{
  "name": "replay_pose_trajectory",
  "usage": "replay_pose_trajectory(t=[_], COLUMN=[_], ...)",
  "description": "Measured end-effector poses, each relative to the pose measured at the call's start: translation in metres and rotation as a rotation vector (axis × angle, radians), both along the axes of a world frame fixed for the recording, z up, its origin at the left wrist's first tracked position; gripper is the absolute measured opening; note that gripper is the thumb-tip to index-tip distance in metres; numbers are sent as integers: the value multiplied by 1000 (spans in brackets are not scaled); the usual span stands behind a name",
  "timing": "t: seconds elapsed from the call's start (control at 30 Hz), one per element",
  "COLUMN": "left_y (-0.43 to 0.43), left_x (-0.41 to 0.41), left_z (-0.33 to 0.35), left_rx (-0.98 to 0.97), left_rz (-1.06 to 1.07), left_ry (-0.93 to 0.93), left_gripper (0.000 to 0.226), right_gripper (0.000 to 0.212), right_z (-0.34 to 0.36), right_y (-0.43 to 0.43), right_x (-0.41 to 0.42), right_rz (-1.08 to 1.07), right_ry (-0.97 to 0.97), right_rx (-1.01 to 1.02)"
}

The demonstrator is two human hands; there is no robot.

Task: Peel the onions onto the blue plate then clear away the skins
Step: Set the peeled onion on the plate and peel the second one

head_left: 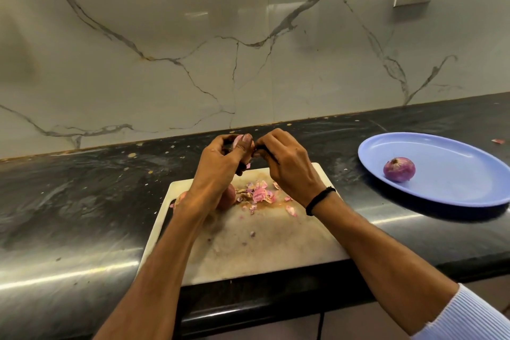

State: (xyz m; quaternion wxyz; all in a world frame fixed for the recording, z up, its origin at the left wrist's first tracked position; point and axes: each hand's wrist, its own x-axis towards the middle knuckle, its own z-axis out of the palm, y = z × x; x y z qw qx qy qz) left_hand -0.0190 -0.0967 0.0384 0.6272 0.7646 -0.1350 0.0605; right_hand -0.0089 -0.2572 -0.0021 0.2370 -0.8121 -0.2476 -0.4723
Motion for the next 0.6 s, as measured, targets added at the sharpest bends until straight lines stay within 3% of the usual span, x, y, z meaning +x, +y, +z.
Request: replay_pose_trajectory(t=[0.13,0.23,0.3,0.37,0.47,0.6], left_y=[2,0,-1,-1,-2,-2], left_x=[-1,-3,-4,-4,-6,-7], left_z=[-2,-3,-4,-4,0,7], left_rx=[9,27,22,7,-124,-331], left_rz=[-23,-45,-64,-75,-100,-98], left_ry=[-18,-40,-37,-15,83,199], left_gripper=[39,28,27,27,27,31], right_gripper=[17,16,12,14,21,20], right_z=[0,1,3,8,14,20], right_y=[0,0,1,2,-1,-2], right_x=[-1,-1,-4,-8,-13,-17], right_rz=[-40,-18,13,77,336,658], right_ry=[-41,-39,54,294,627,791], right_rx=[-66,8,159,361,684,1051])
